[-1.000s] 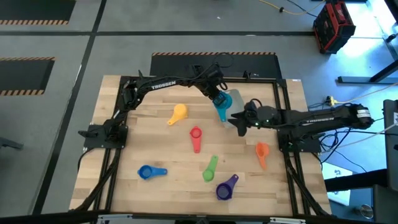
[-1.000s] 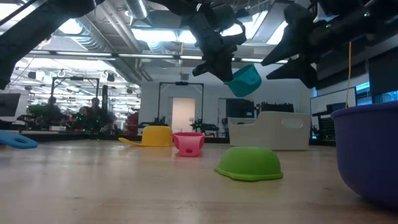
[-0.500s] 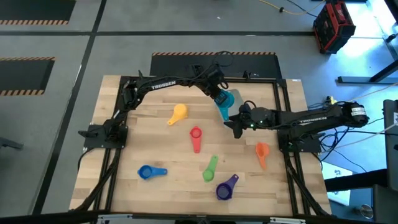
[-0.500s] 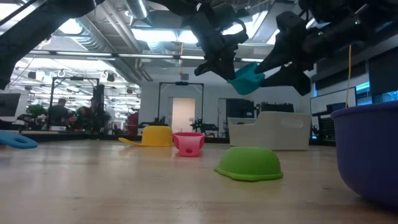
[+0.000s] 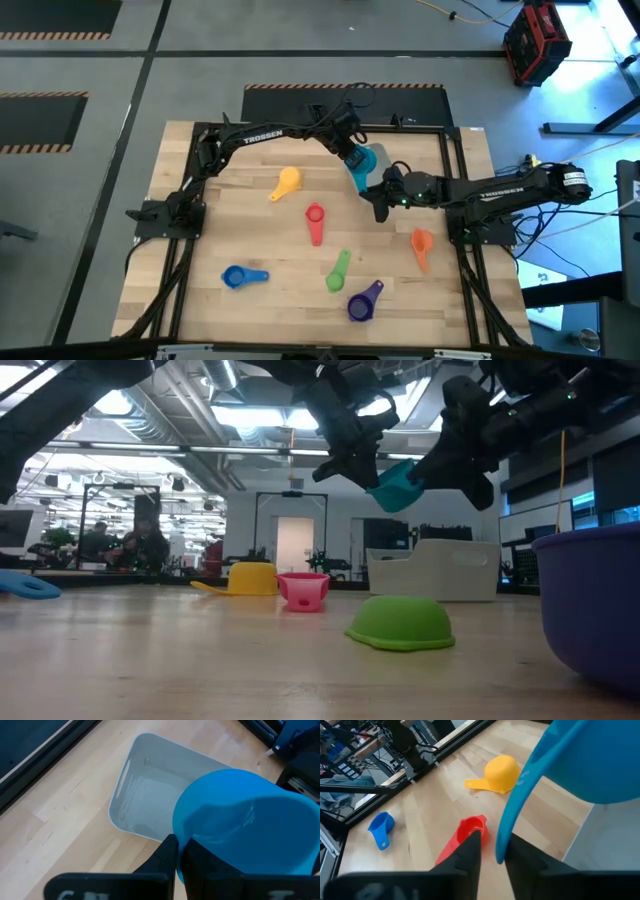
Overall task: Nest measuring cups in basket
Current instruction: Put the light blue measuring cup into the grey bin
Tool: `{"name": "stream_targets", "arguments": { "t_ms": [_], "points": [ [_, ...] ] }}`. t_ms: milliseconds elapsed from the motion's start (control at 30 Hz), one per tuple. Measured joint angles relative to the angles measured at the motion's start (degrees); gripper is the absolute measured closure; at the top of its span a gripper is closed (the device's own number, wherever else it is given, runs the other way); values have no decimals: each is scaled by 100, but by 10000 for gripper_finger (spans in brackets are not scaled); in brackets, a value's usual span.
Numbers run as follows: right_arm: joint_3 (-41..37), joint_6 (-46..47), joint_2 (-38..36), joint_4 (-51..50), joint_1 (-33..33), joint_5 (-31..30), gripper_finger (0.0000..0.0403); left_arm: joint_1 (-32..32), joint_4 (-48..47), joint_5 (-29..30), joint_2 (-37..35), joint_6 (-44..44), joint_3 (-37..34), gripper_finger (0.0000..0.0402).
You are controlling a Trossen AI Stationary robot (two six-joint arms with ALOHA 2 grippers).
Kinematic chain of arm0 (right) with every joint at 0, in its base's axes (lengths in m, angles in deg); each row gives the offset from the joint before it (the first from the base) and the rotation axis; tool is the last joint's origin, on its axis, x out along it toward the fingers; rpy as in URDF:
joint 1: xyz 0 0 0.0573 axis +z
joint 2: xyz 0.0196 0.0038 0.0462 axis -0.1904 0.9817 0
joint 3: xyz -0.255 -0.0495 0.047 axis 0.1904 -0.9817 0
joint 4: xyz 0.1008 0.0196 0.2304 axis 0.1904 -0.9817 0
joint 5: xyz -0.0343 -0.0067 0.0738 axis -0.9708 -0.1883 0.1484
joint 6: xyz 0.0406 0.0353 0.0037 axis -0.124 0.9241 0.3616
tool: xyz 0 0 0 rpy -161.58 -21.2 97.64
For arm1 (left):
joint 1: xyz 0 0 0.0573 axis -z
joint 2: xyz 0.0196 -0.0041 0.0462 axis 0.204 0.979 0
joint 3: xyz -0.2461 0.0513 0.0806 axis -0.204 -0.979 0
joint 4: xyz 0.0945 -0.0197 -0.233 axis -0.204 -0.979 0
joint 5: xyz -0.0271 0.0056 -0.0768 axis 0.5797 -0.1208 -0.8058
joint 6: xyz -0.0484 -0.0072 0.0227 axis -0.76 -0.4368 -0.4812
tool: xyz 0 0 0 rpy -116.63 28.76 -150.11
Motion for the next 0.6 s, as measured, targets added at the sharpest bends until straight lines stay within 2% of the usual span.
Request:
{"name": "stream_targets", "arguments": {
  "t_ms": [267, 600],
  "points": [
    [-2, 18, 0, -36, -4, -20, 390, 2, -4, -7, 0, 6, 0, 391],
    [-2, 20, 0, -27, -2, -7, 391, 0, 11, -46, 0, 8, 0, 379]
  ]
}}
